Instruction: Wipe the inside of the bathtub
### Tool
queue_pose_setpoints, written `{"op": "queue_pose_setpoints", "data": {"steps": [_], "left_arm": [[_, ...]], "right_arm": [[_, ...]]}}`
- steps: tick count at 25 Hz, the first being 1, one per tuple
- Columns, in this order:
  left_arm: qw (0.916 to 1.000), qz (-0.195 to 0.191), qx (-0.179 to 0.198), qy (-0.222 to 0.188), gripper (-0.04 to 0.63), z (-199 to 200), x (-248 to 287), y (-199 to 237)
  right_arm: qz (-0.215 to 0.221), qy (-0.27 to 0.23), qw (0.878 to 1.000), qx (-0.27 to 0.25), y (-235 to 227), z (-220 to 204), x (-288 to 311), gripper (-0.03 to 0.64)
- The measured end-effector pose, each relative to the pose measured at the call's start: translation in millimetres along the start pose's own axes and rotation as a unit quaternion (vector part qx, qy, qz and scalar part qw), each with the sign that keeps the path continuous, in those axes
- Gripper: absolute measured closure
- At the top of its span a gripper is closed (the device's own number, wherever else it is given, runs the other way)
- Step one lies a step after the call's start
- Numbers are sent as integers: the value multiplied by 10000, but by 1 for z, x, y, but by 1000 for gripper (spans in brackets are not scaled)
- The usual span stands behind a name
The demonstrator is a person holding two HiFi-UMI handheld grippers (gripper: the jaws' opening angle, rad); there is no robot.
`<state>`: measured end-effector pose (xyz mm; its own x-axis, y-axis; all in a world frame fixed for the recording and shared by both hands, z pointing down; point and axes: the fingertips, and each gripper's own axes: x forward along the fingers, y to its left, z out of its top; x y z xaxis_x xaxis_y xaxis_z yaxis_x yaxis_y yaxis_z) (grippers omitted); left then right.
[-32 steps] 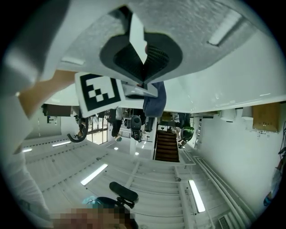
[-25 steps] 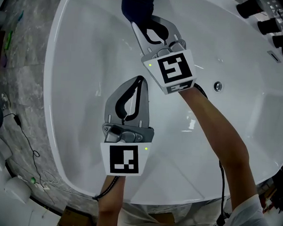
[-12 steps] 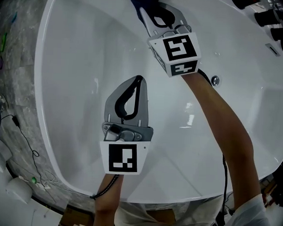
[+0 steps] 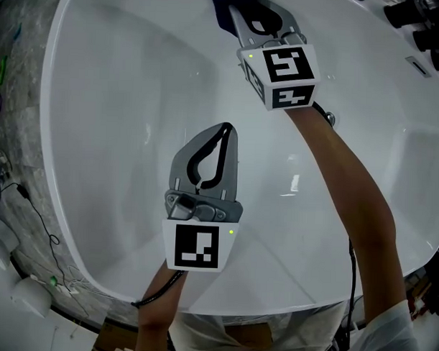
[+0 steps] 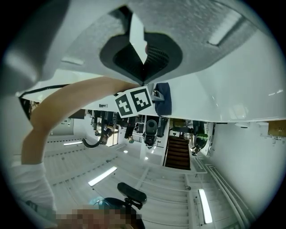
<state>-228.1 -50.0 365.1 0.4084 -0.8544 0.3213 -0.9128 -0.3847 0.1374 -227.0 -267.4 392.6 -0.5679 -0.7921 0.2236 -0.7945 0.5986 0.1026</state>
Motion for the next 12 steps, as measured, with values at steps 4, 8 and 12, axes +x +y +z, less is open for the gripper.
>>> {"op": "queue_pose_setpoints", "data": {"steps": [4,8,12], "left_arm": [[10000,-18,-46,-6,595,-5,14,-13],[9999,-97,-41,-58,595,0,22,-32],[9998,-119,-28,-132,595,12,33,-43]], "right_arm": [[-72,46,10000,-48,-13,-3,-9,554],[-116,46,9999,-30,-24,-4,-21,554],[-162,94,9998,-10,-40,-8,-32,554]]}}
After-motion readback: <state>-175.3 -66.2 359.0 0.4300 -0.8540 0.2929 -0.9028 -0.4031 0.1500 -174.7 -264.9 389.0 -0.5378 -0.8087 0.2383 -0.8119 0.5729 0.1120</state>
